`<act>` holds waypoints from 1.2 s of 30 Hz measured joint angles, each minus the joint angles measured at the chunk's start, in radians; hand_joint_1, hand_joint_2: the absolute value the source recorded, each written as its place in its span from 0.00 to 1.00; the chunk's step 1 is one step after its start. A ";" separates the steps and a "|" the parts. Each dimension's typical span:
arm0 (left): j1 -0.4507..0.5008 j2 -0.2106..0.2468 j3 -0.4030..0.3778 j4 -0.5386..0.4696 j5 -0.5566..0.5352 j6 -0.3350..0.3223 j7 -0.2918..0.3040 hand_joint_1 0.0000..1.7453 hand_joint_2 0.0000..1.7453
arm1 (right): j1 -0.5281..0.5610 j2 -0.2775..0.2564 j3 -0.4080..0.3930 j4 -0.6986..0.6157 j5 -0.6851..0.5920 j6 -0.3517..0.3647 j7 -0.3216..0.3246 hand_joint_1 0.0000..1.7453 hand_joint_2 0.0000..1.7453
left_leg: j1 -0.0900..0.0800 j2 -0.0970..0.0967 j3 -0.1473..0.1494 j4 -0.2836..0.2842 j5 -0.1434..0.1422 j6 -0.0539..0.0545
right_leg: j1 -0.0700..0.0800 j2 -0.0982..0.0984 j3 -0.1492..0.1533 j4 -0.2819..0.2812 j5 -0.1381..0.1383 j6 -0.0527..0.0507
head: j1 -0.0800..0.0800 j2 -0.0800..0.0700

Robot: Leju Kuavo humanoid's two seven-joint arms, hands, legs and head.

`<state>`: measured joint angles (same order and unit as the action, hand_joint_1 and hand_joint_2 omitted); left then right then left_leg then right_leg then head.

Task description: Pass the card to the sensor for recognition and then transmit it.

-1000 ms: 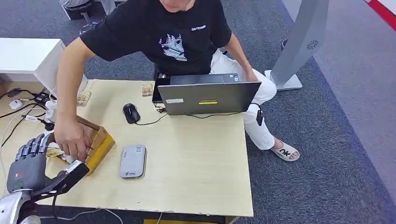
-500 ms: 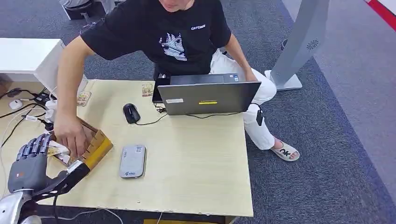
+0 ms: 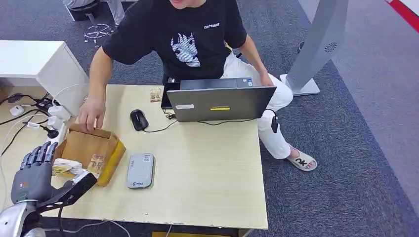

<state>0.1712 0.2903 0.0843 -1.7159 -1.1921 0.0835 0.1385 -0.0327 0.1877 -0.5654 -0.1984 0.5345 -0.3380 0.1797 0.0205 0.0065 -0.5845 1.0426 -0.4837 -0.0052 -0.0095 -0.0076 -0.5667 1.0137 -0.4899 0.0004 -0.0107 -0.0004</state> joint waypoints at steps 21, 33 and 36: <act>-0.025 0.000 -0.011 0.020 0.003 0.003 0.000 0.00 1.00 | 0.000 0.000 -0.004 0.000 0.006 0.002 0.000 0.00 1.00 | 0.000 0.000 0.000 0.000 0.000 0.000 | 0.000 0.000 0.000 0.000 0.000 0.000 | 0.000 0.000; -0.032 -0.008 -0.034 0.021 0.056 0.076 -0.087 0.00 1.00 | -0.001 0.000 -0.011 0.000 0.021 0.003 -0.006 0.00 1.00 | 0.000 0.000 0.000 0.000 0.000 0.000 | 0.000 0.000 0.000 0.000 0.000 0.000 | 0.000 0.000; -0.034 -0.016 -0.048 0.018 0.063 0.087 -0.100 0.00 1.00 | -0.001 0.000 -0.012 0.000 0.023 0.003 -0.009 0.00 1.00 | 0.000 0.000 0.000 0.000 0.000 0.000 | 0.000 0.000 0.000 0.000 0.000 0.000 | 0.000 0.000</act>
<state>0.1369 0.2739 0.0358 -1.6983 -1.1292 0.1701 0.0389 -0.0334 0.1877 -0.5776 -0.1984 0.5573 -0.3346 0.1705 0.0203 0.0065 -0.5845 1.0426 -0.4837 -0.0052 -0.0095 -0.0076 -0.5665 1.0136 -0.4898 0.0005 -0.0107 -0.0004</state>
